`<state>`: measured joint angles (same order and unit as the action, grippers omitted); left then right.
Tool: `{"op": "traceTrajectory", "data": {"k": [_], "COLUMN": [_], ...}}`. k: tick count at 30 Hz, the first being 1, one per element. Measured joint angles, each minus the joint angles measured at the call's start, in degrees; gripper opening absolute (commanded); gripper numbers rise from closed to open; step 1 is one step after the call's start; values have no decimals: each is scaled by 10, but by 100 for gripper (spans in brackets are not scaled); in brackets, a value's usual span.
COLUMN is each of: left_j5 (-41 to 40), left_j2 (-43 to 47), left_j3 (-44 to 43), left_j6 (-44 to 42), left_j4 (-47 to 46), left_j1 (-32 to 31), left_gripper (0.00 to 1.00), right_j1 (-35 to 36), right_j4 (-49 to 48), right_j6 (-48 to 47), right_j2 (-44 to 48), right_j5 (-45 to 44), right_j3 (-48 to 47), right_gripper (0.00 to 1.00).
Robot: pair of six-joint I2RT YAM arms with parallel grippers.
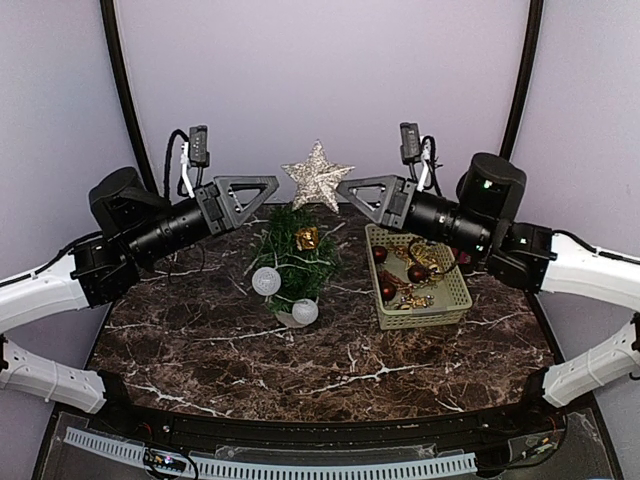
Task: Decorate the small christmas tree
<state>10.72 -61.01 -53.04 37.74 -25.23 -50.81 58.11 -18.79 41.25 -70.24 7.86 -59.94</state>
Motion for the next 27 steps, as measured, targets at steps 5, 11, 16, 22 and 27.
{"op": "traceTrajectory", "data": {"k": [5,11,16,22,27], "left_j5": [-17,-8,6,24,29], "left_j2": [-5,-29,-64,-96,-113], "left_j3": [-56,-69,-70,-84,-96], "left_j6": [-15,-13,-13,-17,-24], "left_j4": [146,261,296,303,303], "left_j1": [21,80,101,102,108], "left_gripper": [72,76,78,78,78], "right_j1": [-66,-112,-113,-113,-113], "right_j4": [187,358,416,438,446], "right_j6": [-57,-98,-112,-122,-127], "right_j2": [14,2,-40,-88,-112], "right_j5": [-27,-35,-19,2,18], "right_j3": [-93,-156,-174,-199,-232], "right_gripper": [0,0,0,0,0]}}
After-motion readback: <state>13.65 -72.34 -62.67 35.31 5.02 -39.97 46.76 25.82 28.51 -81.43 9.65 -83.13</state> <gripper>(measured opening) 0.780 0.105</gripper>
